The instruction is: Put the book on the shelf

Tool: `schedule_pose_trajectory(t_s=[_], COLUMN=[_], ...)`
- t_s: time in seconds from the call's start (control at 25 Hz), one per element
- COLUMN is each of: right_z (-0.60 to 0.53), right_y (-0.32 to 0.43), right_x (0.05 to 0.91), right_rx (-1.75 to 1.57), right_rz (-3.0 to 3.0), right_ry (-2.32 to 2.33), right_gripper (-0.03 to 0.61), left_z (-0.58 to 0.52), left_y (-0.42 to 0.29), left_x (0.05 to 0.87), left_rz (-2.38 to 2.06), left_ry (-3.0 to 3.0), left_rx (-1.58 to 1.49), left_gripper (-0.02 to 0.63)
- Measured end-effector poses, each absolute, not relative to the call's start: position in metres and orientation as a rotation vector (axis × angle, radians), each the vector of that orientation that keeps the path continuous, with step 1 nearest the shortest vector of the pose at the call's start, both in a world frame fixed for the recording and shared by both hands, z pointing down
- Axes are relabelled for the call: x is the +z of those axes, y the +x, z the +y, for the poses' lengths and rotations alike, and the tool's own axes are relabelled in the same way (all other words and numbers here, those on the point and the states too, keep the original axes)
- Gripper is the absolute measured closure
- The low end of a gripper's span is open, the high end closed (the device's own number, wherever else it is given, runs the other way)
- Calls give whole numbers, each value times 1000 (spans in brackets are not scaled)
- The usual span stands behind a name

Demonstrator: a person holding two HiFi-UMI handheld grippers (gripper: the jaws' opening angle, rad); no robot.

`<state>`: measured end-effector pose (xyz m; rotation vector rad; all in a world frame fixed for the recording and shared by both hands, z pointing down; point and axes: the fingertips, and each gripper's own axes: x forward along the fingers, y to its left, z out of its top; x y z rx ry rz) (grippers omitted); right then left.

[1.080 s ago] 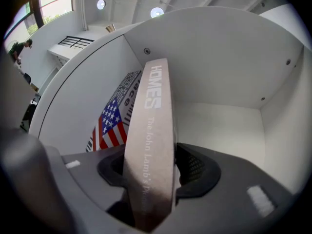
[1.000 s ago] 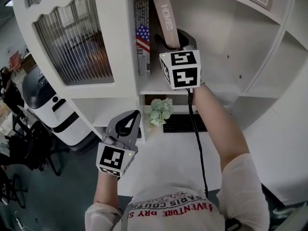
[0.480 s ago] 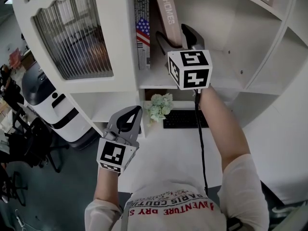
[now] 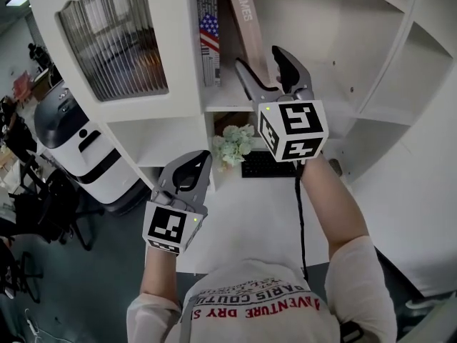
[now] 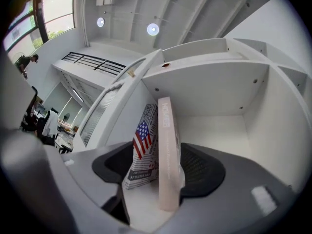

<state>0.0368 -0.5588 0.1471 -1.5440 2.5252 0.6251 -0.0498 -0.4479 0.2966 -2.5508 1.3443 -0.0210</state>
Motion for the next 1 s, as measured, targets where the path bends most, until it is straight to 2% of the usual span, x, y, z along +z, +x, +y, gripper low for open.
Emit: schedule_pose_trajectory(t_s=[0.12,0.24,0.4,0.48,0.56,1.0], right_z=[-534,-508,-476,-460,-443,-368], right_y=[41,47,60,66,71,85], right_x=[161,176,196,207,221,315], right_rx=[615,581,594,587,571,446], right_rz=[2529,2538,2528,2529,2533,2669], right_ry=[-1542,-1538,-1568,-1572,-1570,-1564], right_gripper=[298,373,527,539,578,578], left_z=[-433,-417,-399,-391,-382,-336], left_y=[-53,-56,-60,-63,-66,-66], left_x=[295,291,294,295,296,319], left_rz=[1349,1358,1369,1389,1410,1407], left_ry=[-2539,-2542,-2539,-2537,-2551,-2608], left_rx=[-29,-15,11,26,38,-10], left_gripper=[607,607,607,607,607,607])
